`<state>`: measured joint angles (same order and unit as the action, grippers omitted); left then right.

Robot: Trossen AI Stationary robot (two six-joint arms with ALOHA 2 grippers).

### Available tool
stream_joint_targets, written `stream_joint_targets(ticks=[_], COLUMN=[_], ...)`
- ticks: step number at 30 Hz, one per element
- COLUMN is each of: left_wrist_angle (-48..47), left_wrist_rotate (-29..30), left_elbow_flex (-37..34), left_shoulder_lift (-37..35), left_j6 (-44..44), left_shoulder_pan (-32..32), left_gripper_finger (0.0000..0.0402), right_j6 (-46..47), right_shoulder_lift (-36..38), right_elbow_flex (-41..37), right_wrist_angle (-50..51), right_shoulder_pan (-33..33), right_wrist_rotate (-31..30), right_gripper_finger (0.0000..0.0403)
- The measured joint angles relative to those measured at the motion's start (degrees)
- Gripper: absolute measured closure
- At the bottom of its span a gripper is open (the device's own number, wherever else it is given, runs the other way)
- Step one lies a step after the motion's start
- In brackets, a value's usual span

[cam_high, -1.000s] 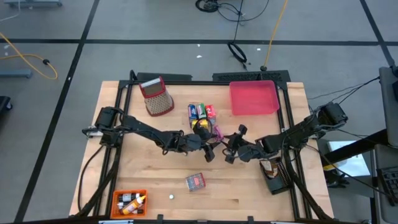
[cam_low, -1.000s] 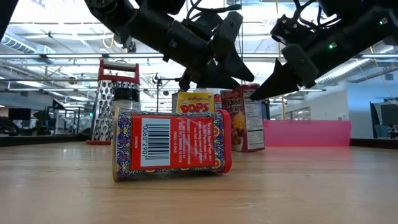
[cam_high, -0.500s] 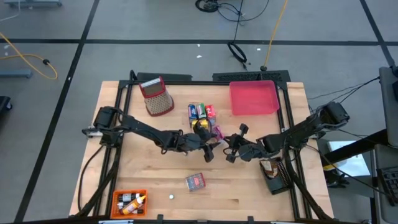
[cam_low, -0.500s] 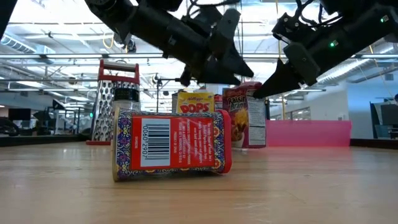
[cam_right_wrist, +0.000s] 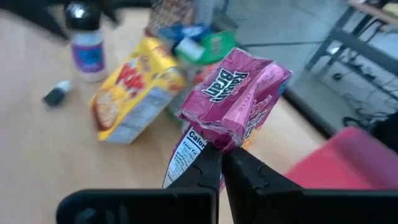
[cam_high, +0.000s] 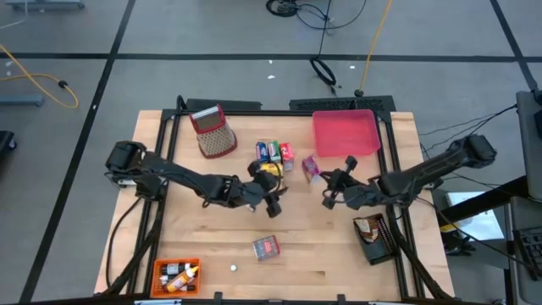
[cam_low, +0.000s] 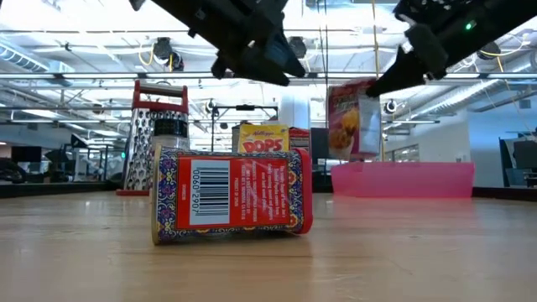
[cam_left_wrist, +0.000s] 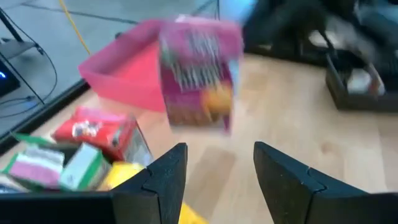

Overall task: Pick & Place Kitchen Items
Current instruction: Put the violet cereal box into the pink bin

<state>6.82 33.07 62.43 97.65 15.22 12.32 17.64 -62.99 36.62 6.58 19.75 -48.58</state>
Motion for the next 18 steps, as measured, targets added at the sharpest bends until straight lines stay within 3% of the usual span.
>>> stream_joint_targets(ticks=[6,18], left_wrist_angle=[-0.3,-0.7], left_wrist_rotate=[0.0,-0.1], left_elbow_flex=[0.0,0.0], left_shoulder_lift=[-0.3,-0.3], left_j6=[0.1,1.0], left_shoulder_pan=[2.0,4.5], left_gripper_finger=[0.0215,0.0215], right_j6=[-2.2,-7.9], right_shoulder_lift=[9.9,26.2], right_elbow_flex=[0.0,0.0], right_wrist_angle=[7.4,24.5], right_shoulder_pan=[-2.6,-14.8], right_wrist_rotate=[-1.3,-3.6], right_gripper_finger=[0.0402,0.0403])
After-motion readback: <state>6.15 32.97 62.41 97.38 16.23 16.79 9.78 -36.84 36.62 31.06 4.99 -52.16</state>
